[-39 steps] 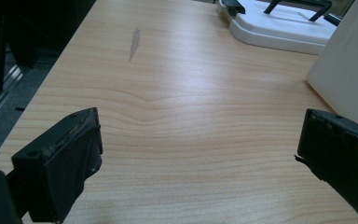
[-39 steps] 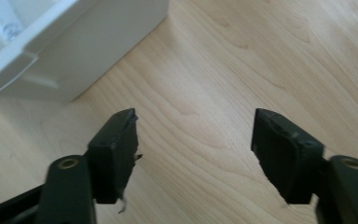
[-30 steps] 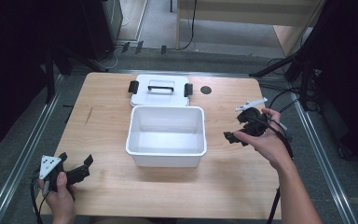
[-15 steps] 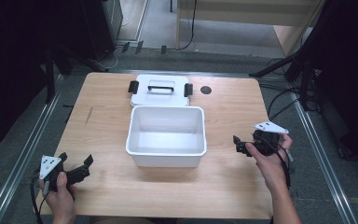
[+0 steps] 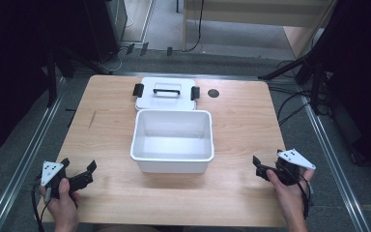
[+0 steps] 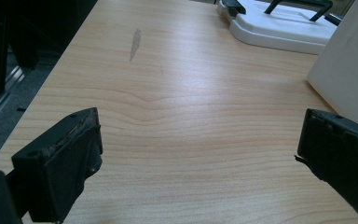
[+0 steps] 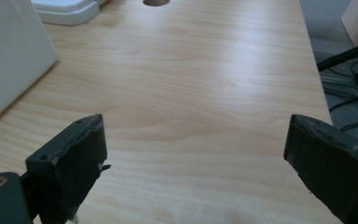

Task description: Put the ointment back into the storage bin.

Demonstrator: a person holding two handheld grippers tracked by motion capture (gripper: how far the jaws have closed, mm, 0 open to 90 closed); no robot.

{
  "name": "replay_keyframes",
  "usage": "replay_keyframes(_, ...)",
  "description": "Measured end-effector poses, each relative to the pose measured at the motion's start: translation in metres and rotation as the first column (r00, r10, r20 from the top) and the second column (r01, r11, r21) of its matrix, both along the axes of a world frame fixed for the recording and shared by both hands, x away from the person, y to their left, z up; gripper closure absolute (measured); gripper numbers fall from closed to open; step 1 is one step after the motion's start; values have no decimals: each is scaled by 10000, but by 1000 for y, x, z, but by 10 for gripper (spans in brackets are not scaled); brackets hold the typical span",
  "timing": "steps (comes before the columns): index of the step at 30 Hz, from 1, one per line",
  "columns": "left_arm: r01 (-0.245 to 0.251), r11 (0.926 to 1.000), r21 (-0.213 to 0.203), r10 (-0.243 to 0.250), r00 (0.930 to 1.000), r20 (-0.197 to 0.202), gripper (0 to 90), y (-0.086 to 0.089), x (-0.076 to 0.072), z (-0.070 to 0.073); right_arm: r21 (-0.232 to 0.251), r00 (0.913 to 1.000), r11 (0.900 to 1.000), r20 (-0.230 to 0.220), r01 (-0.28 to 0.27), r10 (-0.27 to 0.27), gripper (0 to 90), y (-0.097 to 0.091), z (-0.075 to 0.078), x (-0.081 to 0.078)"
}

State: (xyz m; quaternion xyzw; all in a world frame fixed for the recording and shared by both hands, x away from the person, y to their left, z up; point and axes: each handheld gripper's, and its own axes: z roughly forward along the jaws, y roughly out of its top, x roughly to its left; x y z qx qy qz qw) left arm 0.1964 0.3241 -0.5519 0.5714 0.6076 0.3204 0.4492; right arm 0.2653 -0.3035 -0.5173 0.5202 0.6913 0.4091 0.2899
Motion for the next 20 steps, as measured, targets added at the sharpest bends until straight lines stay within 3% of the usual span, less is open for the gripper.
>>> replay_keyframes(11, 11, 10000, 31, -11, 10000, -7, 5, -1, 0, 0, 173, 9997, 9995, -31, 262, -261, 83, -28, -11, -42)
replay_keyframes(20, -96, 10000, -7, 96, 9999, -81, 4, 0, 1, 0, 96, 9995, 9998, -247, 197, -194, 83, -37, -11, -55)
